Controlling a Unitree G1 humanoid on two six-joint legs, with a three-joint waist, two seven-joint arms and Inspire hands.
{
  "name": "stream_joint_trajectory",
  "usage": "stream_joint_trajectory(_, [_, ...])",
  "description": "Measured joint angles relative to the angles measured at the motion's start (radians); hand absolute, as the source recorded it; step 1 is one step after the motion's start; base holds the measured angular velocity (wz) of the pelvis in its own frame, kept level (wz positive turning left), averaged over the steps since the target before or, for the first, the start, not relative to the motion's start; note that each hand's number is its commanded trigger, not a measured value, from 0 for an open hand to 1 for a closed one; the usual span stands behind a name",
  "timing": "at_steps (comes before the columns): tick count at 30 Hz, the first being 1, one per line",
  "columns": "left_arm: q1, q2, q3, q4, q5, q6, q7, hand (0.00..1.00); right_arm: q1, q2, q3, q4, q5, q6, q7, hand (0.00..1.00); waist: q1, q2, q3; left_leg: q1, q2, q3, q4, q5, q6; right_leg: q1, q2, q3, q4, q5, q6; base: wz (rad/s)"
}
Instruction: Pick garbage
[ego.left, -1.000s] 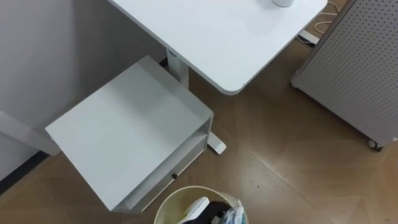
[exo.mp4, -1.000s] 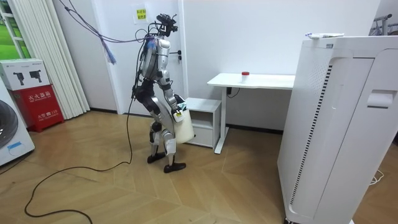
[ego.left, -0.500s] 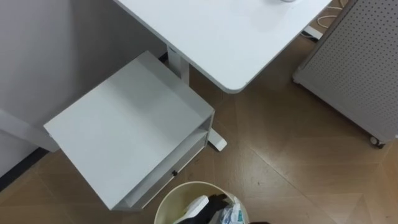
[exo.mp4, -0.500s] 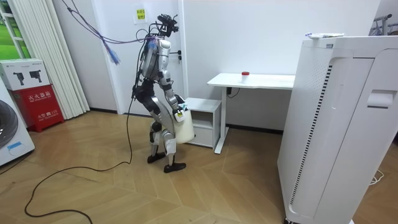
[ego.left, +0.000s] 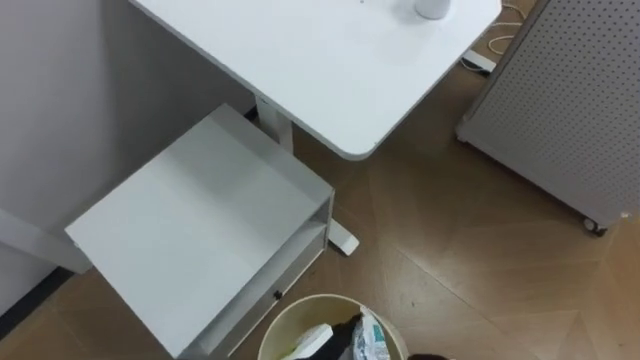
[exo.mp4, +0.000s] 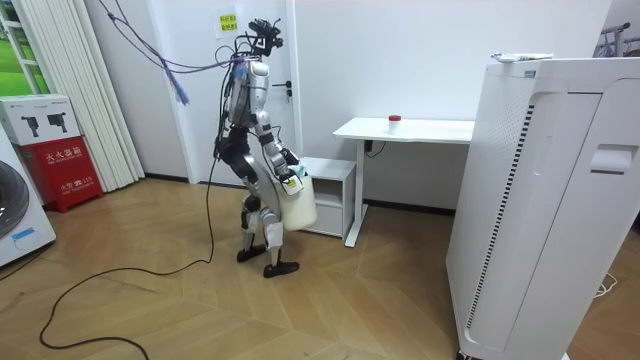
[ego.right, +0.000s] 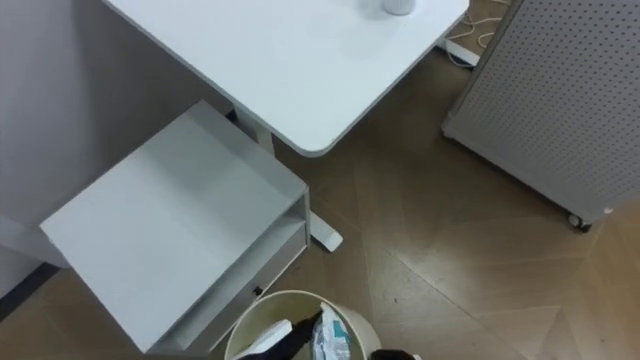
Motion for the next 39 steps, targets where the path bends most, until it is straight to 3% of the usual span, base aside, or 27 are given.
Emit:
stream_joint_trajectory(5, [0.002, 0.026, 0.050, -0.032, 0.027, -0.001, -0.009, 0.00, 0.024, -0.021, -0.028, -0.002, 0.016, 0.001, 0.018, 1.00, 0.003, 0.000, -0.0011, 0.121, 0.010, 0.080, -0.021, -0.032, 0.004, 0.072, 0.003, -0.008, 0.000, 0.003, 0.000, -0.59])
stream_joint_trajectory(6, [0.010, 0.036, 0.066, -0.057, 0.035, -0.002, -0.009, 0.00, 0.032, -0.025, -0.030, -0.012, 0.016, 0.000, 0.021, 1.00, 0.001, 0.000, -0.0021, 0.149, 0.022, 0.114, -0.025, -0.043, 0.008, 0.089, -0.002, -0.040, 0.000, 0.007, -0.007, -0.64])
stream_joint_trajectory(7, [0.025, 0.054, 0.083, -0.088, 0.039, -0.002, -0.008, 0.00, 0.038, -0.025, -0.039, -0.011, 0.014, 0.001, 0.023, 1.00, 0.008, 0.001, -0.0036, 0.180, 0.041, 0.162, -0.032, -0.051, 0.007, 0.108, -0.009, -0.100, 0.016, 0.003, -0.026, -0.60])
stream_joint_trajectory(8, [0.034, 0.057, 0.093, -0.103, 0.044, -0.001, -0.008, 0.00, 0.044, -0.026, -0.046, -0.011, 0.015, 0.001, 0.024, 1.00, 0.012, 0.004, -0.0046, 0.202, 0.053, 0.199, -0.038, -0.055, 0.003, 0.117, -0.024, -0.135, 0.055, -0.026, -0.039, -0.32])
stream_joint_trajectory(9, [0.055, 0.056, 0.104, -0.132, 0.052, -0.001, -0.008, 0.00, 0.067, -0.030, -0.070, -0.011, 0.017, 0.001, 0.026, 1.00, 0.010, 0.009, -0.0161, 0.250, 0.060, 0.251, -0.066, -0.052, -0.004, 0.146, -0.047, -0.185, 0.136, -0.096, -0.037, 0.00])
stream_joint_trajectory(10, [0.083, 0.057, 0.112, -0.181, 0.051, -0.001, -0.008, 0.00, 0.084, -0.035, -0.088, -0.011, 0.019, 0.001, 0.029, 1.00, 0.009, 0.006, -0.0222, 0.286, 0.055, 0.280, -0.086, -0.047, -0.012, 0.181, -0.070, -0.205, 0.165, -0.141, -0.023, 0.06])
stream_joint_trajectory(12, [0.128, 0.070, 0.123, -0.247, 0.051, -0.001, -0.008, 0.00, 0.089, -0.035, -0.094, -0.014, 0.019, 0.001, 0.029, 1.00, 0.012, -0.001, -0.0257, 0.316, 0.051, 0.278, -0.071, -0.051, -0.021, 0.212, -0.061, -0.200, 0.143, -0.160, -0.029, -0.20])
stream_joint_trajectory(14, [0.160, 0.086, 0.137, -0.291, 0.049, -0.001, -0.020, 0.00, 0.085, -0.035, -0.090, -0.031, 0.019, 0.000, 0.034, 1.00, 0.014, -0.001, -0.0264, 0.332, 0.052, 0.226, -0.069, -0.049, -0.025, 0.253, -0.034, -0.182, 0.097, -0.158, -0.035, -0.49])
stream_joint_trajectory(16, [0.179, 0.109, 0.147, -0.338, 0.050, -0.001, -0.034, 0.00, 0.086, -0.035, -0.096, -0.031, 0.019, -0.001, 0.056, 1.00, -0.005, -0.003, -0.0283, 0.353, 0.052, 0.137, -0.072, -0.045, -0.032, 0.299, -0.014, -0.188, 0.052, -0.148, -0.045, -0.23])
stream_joint_trajectory(18, [0.197, 0.124, 0.165, -0.410, 0.050, -0.001, -0.043, 0.00, 0.101, -0.036, -0.118, -0.043, 0.017, -0.001, 0.064, 1.00, -0.038, -0.009, -0.0332, 0.367, 0.054, 0.134, -0.083, -0.041, -0.040, 0.323, -0.013, -0.202, 0.033, -0.148, -0.045, 0.19])
stream_joint_trajectory(22, [0.231, 0.129, 0.208, -0.501, 0.049, -0.007, -0.045, 0.00, 0.109, -0.050, -0.175, -0.046, 0.010, -0.001, 0.056, 1.00, -0.047, -0.012, -0.0357, 0.417, 0.056, 0.135, -0.099, -0.038, -0.043, 0.365, -0.004, -0.199, 0.019, -0.149, -0.045, -0.05])
stream_joint_trajectory(26, [0.243, 0.131, 0.211, -0.525, 0.048, -0.004, -0.045, 0.00, 0.124, -0.074, -0.187, -0.052, 0.017, -0.001, 0.060, 1.00, -0.048, -0.013, -0.0366, 0.426, 0.064, 0.137, -0.076, -0.036, -0.047, 0.380, 0.003, -0.204, 0.021, -0.155, -0.050, 0.01])
stream_joint_trajectory(27, [0.257, 0.127, 0.214, -0.526, 0.046, -0.001, -0.045, 0.00, 0.136, -0.074, -0.188, -0.052, 0.012, -0.001, 0.060, 1.00, -0.046, -0.014, -0.0399, 0.436, 0.069, 0.138, -0.061, -0.036, -0.047, 0.389, 0.006, -0.199, 0.021, -0.159, -0.053, -0.14])
stream_joint_trajectory(30, [0.298, 0.112, 0.255, -0.554, 0.030, 0.001, -0.046, 0.00, 0.151, -0.073, -0.188, -0.052, 0.012, 0.000, 0.070, 1.00, -0.023, -0.014, -0.0420, 0.444, 0.079, 0.116, -0.003, -0.036, -0.047, 0.402, 0.033, -0.157, 0.023, -0.165, -0.066, -0.48])
stream_joint_trajectory(32, [0.334, 0.114, 0.298, -0.613, 0.030, 0.001, -0.045, 0.00, 0.151, -0.071, -0.185, -0.052, 0.002, 0.000, 0.077, 1.00, -0.002, -0.013, -0.0419, 0.442, 0.081, 0.039, 0.037, -0.036, -0.047, 0.414, 0.053, -0.107, 0.023, -0.159, -0.081, -0.83])
stream_joint_trajectory(33, [0.358, 0.113, 0.331, -0.656, 0.022, -0.005, -0.039, 0.00, 0.154, -0.073, -0.185, -0.052, -0.004, 0.000, 0.077, 1.00, 0.013, -0.011, -0.0423, 0.440, 0.074, -0.021, 0.061, -0.035, -0.049, 0.424, 0.072, -0.072, 0.023, -0.156, -0.089, -0.75])
stream_joint_trajectory(34, [0.371, 0.104, 0.355, -0.669, -0.018, -0.026, -0.021, 0.00, 0.163, -0.074, -0.186, -0.052, -0.005, 0.000, 0.076, 1.00, 0.025, -0.009, -0.0436, 0.436, 0.062, -0.092, 0.073, -0.036, -0.063, 0.436, 0.089, -0.032, 0.023, -0.157, -0.092, -0.69])
stream_joint_trajectory(36, [0.377, 0.082, 0.392, -0.676, -0.051, -0.056, -0.008, 0.00, 0.176, -0.079, -0.200, -0.053, -0.005, 0.000, 0.073, 1.00, 0.036, -0.004, -0.0470, 0.416, 0.033, -0.174, 0.016, -0.030, -0.078, 0.441, 0.096, -0.009, 0.023, -0.158, -0.093, -0.43])
stream_joint_trajectory(37, [0.377, 0.070, 0.412, -0.677, -0.060, -0.069, 0.009, 0.00, 0.189, -0.079, -0.217, -0.052, -0.006, -0.001, 0.070, 1.00, 0.042, -0.002, -0.0469, 0.396, 0.032, -0.197, -0.048, -0.008, -0.102, 0.447, 0.102, -0.006, 0.023, -0.159, -0.092, -0.30])
stream_joint_trajectory(38, [0.379, 0.066, 0.421, -0.676, -0.066, -0.074, 0.019, 0.00, 0.196, -0.077, -0.217, -0.051, -0.006, 0.000, 0.064, 1.00, 0.044, -0.001, -0.0484, 0.392, 0.032, -0.196, -0.058, -0.002, -0.096, 0.452, 0.105, -0.003, 0.023, -0.161, -0.090, -0.35])
stream_joint_trajectory(39, [0.395, 0.059, 0.442, -0.678, -0.070, -0.086, 0.043, 0.00, 0.214, -0.074, -0.218, -0.051, -0.011, -0.001, 0.059, 1.00, 0.061, -0.008, -0.0565, 0.411, 0.033, -0.197, -0.076, -0.001, -0.095, 0.463, 0.108, 0.000, 0.016, -0.165, -0.083, -0.30])
